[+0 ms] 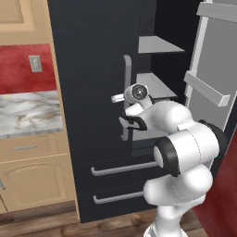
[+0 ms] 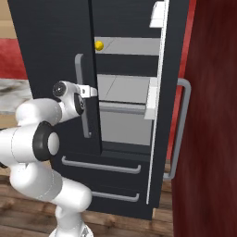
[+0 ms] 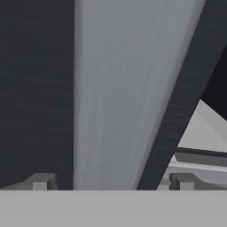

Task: Retrieve a lemon from the fridge and place it on the cutting board with the fish.

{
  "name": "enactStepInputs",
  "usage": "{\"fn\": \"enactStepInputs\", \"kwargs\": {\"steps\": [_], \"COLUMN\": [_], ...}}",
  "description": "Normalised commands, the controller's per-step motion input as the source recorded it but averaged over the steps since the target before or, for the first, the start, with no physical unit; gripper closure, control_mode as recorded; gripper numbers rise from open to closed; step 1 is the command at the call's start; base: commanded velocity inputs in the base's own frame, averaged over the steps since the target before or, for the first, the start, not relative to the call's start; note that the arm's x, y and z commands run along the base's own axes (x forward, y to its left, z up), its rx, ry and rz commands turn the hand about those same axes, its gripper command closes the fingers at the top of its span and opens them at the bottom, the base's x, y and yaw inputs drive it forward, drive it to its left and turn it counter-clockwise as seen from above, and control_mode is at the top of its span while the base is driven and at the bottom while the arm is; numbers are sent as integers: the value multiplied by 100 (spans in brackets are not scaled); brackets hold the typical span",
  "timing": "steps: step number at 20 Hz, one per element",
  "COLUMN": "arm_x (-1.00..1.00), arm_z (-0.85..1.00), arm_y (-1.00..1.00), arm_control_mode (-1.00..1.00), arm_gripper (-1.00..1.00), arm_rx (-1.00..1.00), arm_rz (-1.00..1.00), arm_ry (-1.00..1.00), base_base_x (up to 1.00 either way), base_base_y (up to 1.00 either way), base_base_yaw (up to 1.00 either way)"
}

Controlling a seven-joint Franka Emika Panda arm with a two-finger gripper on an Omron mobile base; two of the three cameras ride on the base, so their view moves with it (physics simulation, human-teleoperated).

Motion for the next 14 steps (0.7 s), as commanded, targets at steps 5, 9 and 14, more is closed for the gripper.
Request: {"fn": "enactStepInputs", "kwargs": {"steps": [5, 9, 14], "arm_x": [45, 44, 39], "arm_z": [0, 0, 8], "arm_y": [0, 0, 1], "arm_control_mode": [-100, -100, -100], "arm_gripper": [-100, -100, 100], "arm_rx": [0, 0, -1], "arm_rz": [0, 0, 0], "arm_ry": [0, 0, 3], "base_base_x": [0, 0, 0], "base_base_y": [0, 0, 0], "base_base_yaw": [0, 0, 0]}}
